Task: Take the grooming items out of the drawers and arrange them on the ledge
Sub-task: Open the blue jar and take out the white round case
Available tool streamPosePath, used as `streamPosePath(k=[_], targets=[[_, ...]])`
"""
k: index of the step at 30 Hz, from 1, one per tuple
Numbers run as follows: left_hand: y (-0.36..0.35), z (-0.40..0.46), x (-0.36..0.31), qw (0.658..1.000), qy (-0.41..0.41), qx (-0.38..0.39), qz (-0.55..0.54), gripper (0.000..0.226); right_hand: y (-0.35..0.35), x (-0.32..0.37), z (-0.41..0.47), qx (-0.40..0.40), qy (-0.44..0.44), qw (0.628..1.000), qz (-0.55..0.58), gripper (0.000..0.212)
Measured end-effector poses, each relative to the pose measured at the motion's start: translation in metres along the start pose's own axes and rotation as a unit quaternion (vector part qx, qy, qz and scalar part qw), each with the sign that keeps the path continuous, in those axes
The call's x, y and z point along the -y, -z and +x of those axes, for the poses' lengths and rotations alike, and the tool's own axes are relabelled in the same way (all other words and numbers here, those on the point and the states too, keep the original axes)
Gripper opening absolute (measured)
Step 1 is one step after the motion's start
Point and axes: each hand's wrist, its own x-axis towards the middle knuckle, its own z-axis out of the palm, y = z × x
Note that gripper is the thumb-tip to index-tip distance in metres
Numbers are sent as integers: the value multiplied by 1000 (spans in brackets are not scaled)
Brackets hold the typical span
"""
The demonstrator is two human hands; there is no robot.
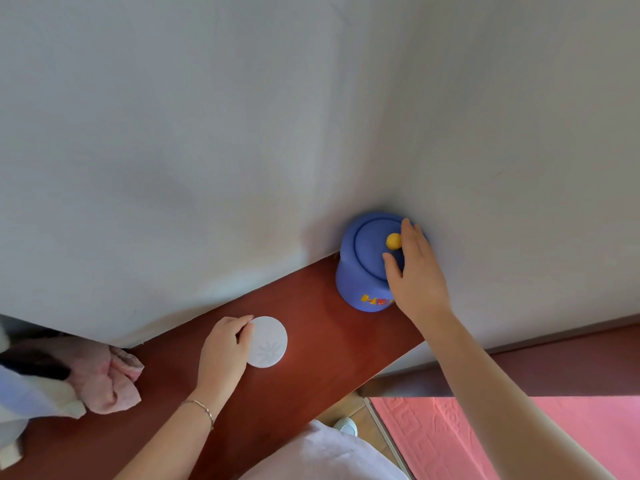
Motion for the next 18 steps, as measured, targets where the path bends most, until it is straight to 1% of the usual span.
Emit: streamPosePath(k=[3,4,5,6,8,10,13,15,18], targets=[[-1,1,1,1000,-15,2,16,29,-1,8,-16,-90,65,994,-23,55],[0,0,1,999,-34,0,34,29,-3,12,-24,-105,95,990,-17,54],[3,-1,1,995,-73,-7,67,31,-6,18,-33,-105,127,986,-7,51],[7,-3,0,986,-130,-15,108,33,-11,23,-43,-96,159,983,3,48],[15,-8,1,954,-245,-34,173,38,-23,35,-62,-60,216,975,13,44],[24,-12,2,934,-295,-32,199,39,-39,43,-78,-5,257,966,-1,44],[36,-20,7,928,-300,-32,217,42,-61,50,-93,70,290,953,-47,47],[46,-27,13,931,-290,-35,219,45,-74,56,-102,105,298,945,-88,49],[63,-40,25,936,-266,-42,225,43,-90,64,-113,148,303,932,-134,53]])
